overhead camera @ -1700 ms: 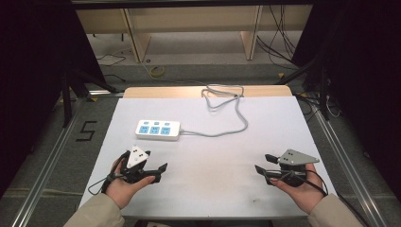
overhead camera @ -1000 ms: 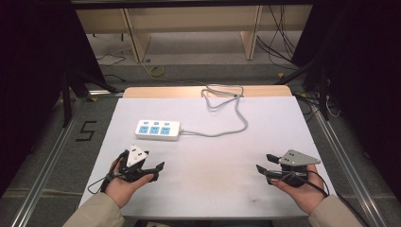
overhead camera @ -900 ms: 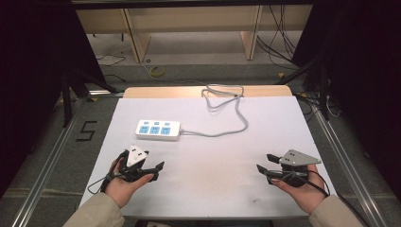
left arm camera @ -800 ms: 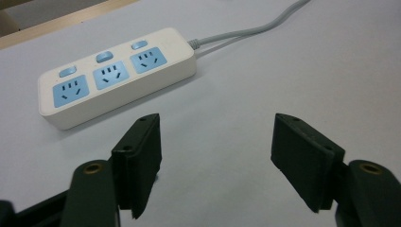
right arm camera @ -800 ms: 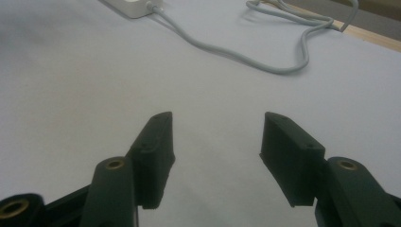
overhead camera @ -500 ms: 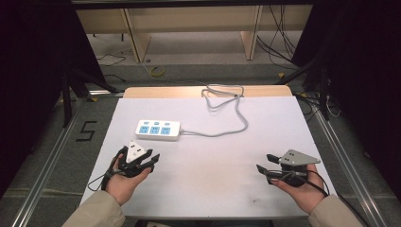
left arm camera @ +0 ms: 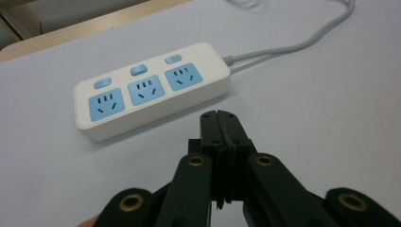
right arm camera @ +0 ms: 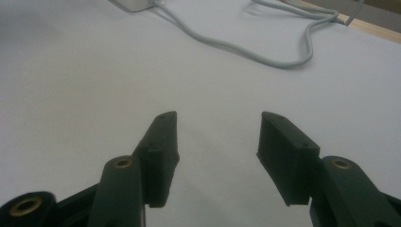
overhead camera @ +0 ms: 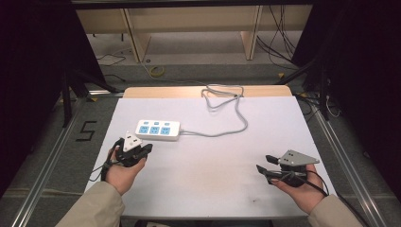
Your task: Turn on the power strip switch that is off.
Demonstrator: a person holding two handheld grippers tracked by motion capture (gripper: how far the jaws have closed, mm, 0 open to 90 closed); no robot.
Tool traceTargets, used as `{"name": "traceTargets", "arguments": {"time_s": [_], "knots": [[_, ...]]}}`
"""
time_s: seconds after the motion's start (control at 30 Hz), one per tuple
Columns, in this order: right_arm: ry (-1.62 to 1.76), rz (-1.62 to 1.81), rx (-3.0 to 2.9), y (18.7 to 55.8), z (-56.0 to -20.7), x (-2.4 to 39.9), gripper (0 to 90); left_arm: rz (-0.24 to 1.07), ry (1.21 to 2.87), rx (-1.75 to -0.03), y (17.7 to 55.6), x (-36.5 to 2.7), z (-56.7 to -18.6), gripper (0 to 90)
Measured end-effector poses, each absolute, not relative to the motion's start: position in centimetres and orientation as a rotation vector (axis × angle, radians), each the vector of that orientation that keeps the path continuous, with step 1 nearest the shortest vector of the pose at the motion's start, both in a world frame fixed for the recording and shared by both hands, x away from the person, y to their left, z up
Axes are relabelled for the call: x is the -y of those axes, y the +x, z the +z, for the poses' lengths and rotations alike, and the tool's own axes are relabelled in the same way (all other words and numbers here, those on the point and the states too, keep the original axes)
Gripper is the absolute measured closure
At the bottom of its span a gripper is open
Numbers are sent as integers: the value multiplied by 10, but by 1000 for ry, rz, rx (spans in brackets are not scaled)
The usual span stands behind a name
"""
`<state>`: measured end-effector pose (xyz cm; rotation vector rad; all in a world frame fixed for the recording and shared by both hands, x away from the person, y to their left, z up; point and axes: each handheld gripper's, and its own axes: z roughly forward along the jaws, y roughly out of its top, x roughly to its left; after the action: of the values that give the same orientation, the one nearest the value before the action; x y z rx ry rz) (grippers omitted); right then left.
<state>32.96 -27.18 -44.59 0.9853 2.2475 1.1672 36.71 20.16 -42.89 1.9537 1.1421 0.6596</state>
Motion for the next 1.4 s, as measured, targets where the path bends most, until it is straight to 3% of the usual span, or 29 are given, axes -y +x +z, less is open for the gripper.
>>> {"name": "traceTargets", "arguments": {"time_s": [1.4], "knots": [[1025, 1159, -2290, 332, -452, 271, 404, 677, 1946, -1222, 419, -202, -427, 896]]}}
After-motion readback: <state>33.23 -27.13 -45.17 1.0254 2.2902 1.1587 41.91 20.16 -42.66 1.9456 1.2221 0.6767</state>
